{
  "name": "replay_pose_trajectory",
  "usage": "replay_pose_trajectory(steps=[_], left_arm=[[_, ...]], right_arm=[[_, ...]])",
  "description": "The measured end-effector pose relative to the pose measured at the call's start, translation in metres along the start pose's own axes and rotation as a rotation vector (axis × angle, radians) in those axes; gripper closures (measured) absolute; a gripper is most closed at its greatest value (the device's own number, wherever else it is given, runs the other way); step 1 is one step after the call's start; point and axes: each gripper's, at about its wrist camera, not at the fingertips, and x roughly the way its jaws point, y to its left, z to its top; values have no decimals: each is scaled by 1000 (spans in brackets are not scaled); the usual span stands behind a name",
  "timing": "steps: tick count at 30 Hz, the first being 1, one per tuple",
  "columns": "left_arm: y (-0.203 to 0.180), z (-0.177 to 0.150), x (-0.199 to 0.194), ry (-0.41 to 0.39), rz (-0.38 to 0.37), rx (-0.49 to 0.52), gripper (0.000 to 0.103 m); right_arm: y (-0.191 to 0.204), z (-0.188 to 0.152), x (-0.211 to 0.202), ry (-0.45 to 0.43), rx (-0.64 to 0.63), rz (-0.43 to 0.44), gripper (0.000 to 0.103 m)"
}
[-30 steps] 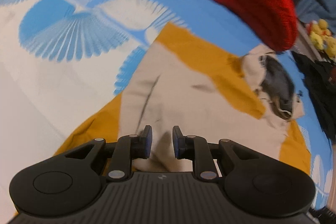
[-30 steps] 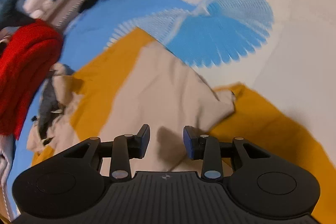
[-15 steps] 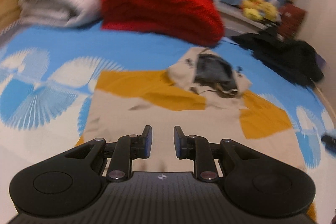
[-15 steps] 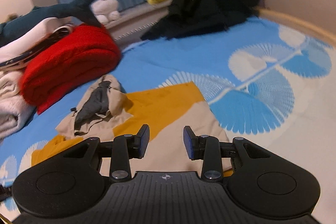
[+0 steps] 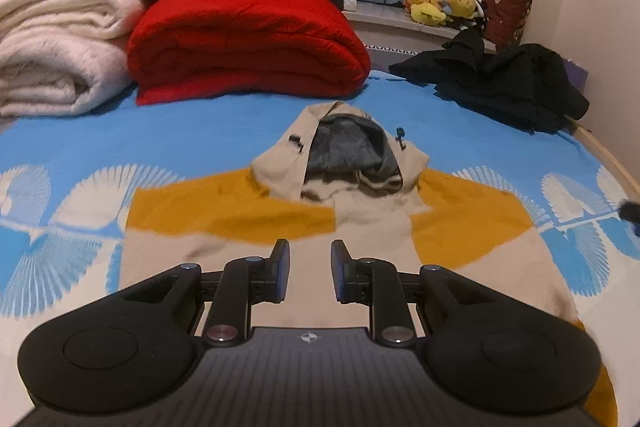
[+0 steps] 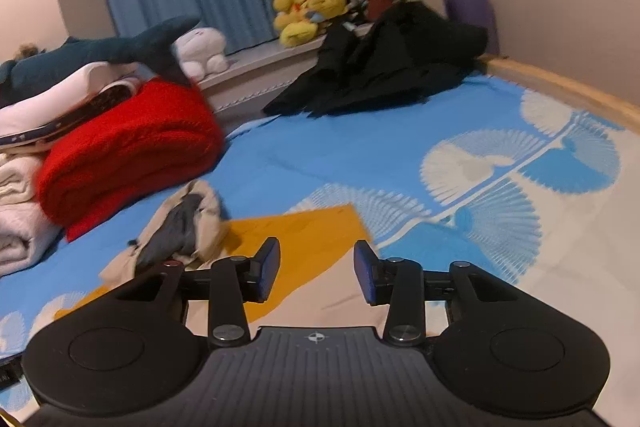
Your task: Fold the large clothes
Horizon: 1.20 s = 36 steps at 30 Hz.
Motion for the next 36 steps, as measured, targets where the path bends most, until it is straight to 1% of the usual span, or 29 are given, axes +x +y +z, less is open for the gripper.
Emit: replay_pose_trajectory(steps=[1,3,4,6,8,10,13,16,17,18,19,20,21,22,23,26,28,30,31,32,33,34,35,36], left_arm=[[-6,10,6,2,12,10,77],[-14,33,24,4,23,14,69],[-17,46,34,2,17,2,64],[-21,69,56,2,16,-5,64],[-28,93,84,6,30,23,64],[-32,113,113,9,39,43,64],[-31,140,164,25,34,8,64],[-25,160,219,37,49,-36,64],[-24,165,236,46,51,-55,64],[-23,169,255,62,49,-73,62],[-22,173,274,80,51,-95,56],[-21,175,289,92,56,-114,44],[-20,176,306,101,71,-129,39],[-21,177,320,107,90,-132,33],[-22,177,337,117,111,-126,31],[-29,176,376,159,147,-68,29],[-35,173,393,164,182,-17,29],[-38,171,408,170,206,35,33],[-38,169,413,178,210,57,56],[-39,166,416,208,202,80,101],[-41,163,415,235,201,112,101],[-44,161,405,213,207,155,101],[-46,161,390,174,193,187,101],[-48,162,369,122,163,209,101]], right_arm=[[-2,1,1,-2,-12,-15,54],[-8,4,6,12,-37,-48,44],[-11,4,9,27,-49,-59,42],[-16,3,16,59,-79,-79,32],[-20,1,24,96,-98,-94,29],[-24,-1,32,135,-106,-100,29],[-25,-4,37,161,-109,-103,28],[-22,-6,40,168,-123,-99,31],[-20,-6,41,169,-133,-98,33],[-18,-7,42,169,-141,-95,41],[-18,-6,42,171,-147,-94,48],[-17,-6,44,178,-153,-93,61],[-16,-7,45,185,-158,-87,73],[-15,-8,46,189,-161,-81,79],[-14,-9,46,192,-165,-77,85],[-11,-12,48,200,-179,-71,85],[-9,-14,50,213,-193,-64,85],[-9,-15,53,223,-206,-67,85],[-10,-16,54,228,-207,-73,85],[-11,-15,55,232,-203,-78,85],[-13,-14,56,234,-194,-83,85],[-14,-13,56,233,-188,-85,85],[-14,-12,56,230,-186,-85,85],[-14,-10,54,224,-190,-83,85]])
